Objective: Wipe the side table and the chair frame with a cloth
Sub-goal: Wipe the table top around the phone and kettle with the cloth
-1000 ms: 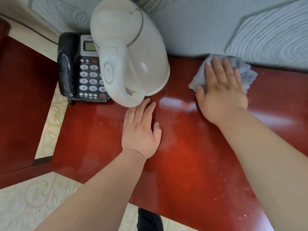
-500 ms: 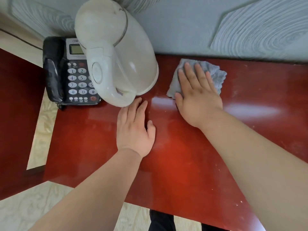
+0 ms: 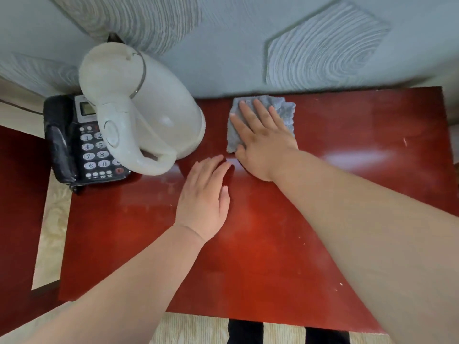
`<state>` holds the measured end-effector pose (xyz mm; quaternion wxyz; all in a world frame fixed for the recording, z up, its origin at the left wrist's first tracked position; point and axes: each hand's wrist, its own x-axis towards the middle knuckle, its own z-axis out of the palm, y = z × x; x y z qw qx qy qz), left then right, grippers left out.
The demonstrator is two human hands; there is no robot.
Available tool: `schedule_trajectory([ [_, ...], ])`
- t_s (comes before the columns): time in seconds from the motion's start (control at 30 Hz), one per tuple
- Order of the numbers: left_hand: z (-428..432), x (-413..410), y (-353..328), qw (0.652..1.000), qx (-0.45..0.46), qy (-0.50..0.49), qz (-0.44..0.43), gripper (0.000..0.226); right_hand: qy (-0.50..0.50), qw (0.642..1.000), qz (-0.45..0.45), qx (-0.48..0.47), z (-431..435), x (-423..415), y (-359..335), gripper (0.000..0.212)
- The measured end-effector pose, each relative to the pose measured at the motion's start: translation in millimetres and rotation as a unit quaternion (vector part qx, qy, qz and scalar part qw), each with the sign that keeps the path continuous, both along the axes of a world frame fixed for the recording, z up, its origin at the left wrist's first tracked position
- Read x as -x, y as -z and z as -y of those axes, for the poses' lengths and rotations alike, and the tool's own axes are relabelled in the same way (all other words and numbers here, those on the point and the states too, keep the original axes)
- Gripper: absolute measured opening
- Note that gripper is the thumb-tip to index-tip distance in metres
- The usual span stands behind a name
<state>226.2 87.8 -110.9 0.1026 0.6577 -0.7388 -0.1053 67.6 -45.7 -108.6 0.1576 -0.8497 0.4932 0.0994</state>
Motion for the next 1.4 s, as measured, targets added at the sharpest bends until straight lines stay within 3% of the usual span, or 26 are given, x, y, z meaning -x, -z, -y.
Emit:
schedule_trajectory([
  [0.17,69,45,-2,0.995,0.026,-0.076,-0.063,0.055,0.12,0.993,0.001,0.023,-1,68,5,0.071],
  [0.37,104,60,22,0.996,0.017,-0.078,0.039,0.063,0.187,0.982,-0.019,0.017,-2,88,4,0.073],
  [0.57,105,60,25,0.994,-0.004,-0.095,0.06,0.065,0.059,0.997,0.057,-0.011,3,44,3,0.071],
  [0.67,105,62,23,0.993,-0.005,-0.107,0.055,0.064,0.054,0.998,0.044,0.0,6,62,7,0.073],
  [0.8,106,64,22,0.993,0.0,-0.11,0.044,0.064,0.175,0.984,0.024,0.028,8,118,9,0.08],
  [0.93,106,64,23,0.991,-0.001,-0.124,0.042,0.064,0.22,0.976,0.003,0.01,8,124,5,0.081],
  [1.0,103,65,22,0.988,0.008,-0.151,0.041,0.065,0.188,0.982,0.021,0.006,13,103,2,0.081],
  [1.13,101,64,23,0.978,0.042,-0.202,0.01,0.066,-0.019,0.998,0.054,-0.012,33,49,3,0.088],
  [1.23,101,61,26,0.979,0.037,-0.198,-0.005,0.066,-0.099,0.994,0.052,-0.019,47,31,6,0.092],
  [1.3,102,60,27,0.982,0.026,-0.188,0.006,0.065,-0.099,0.993,0.053,-0.02,48,41,5,0.09],
  [1.4,102,60,27,0.984,0.022,-0.176,0.033,0.063,0.003,0.998,0.068,-0.009,34,77,5,0.084],
])
